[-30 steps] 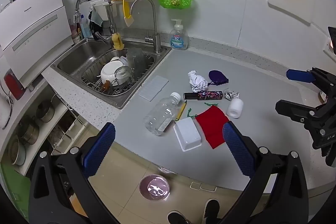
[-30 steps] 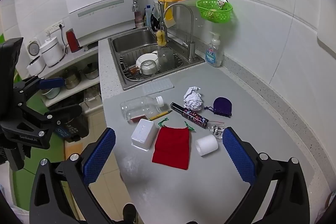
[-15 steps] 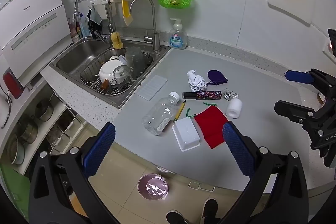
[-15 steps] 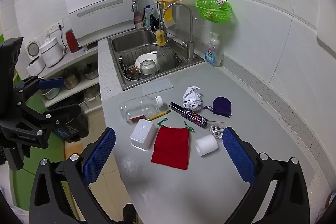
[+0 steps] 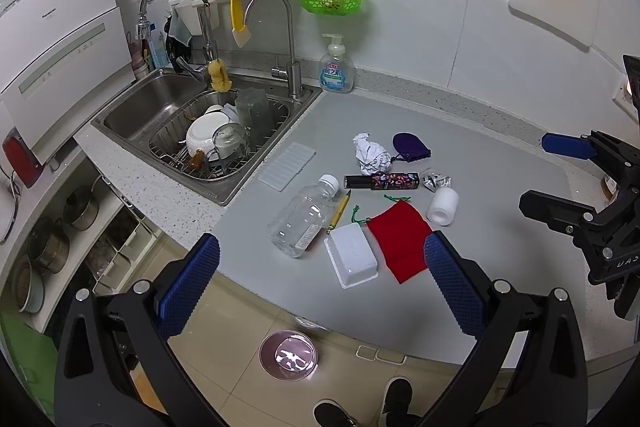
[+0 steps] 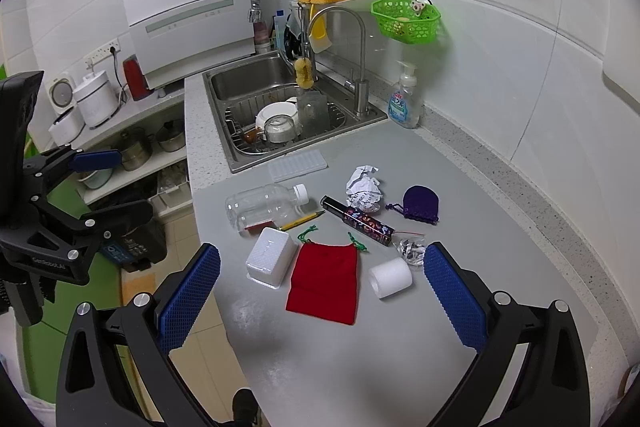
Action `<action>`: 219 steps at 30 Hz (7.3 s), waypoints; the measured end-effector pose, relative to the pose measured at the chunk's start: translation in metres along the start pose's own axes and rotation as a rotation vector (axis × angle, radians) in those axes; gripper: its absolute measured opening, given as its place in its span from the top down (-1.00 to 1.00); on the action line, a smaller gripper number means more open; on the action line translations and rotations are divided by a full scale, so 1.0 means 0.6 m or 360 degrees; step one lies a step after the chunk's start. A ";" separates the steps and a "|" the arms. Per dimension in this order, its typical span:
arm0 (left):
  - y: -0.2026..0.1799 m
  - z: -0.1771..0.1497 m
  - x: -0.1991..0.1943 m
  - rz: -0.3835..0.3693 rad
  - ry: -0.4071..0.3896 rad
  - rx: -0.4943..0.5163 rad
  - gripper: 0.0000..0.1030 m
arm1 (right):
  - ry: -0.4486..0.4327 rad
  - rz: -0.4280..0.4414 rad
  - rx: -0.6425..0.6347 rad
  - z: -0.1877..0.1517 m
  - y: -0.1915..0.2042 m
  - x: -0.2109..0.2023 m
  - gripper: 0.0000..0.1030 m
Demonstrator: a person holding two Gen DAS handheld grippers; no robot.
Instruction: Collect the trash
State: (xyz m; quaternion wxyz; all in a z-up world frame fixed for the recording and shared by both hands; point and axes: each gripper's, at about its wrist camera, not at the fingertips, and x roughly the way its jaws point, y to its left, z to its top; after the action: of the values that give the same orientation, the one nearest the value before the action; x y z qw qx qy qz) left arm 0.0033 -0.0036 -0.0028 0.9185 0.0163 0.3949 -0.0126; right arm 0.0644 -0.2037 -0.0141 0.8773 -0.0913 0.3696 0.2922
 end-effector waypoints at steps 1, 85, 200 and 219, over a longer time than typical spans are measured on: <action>0.000 0.000 0.000 -0.0001 0.0001 0.0000 -0.95 | -0.0001 -0.0001 0.0000 0.000 0.000 0.000 -0.90; 0.042 0.052 0.166 -0.0059 0.0173 0.0080 -0.94 | 0.0068 0.0001 0.0048 -0.003 -0.019 0.037 -0.90; 0.150 -0.033 0.131 0.0028 0.0329 -0.0107 -0.14 | 0.0681 0.0124 0.0058 -0.038 0.129 0.359 -0.34; 0.158 -0.052 0.133 -0.0005 0.0334 -0.0142 -0.14 | 0.0588 0.0102 0.0029 -0.040 0.129 0.341 0.35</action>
State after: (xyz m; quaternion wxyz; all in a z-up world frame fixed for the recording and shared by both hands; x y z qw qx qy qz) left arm 0.0391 0.0914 -0.0806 0.8720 -0.0241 0.4890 0.0054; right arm 0.1188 -0.0585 -0.1708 0.7856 -0.1237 0.5297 0.2949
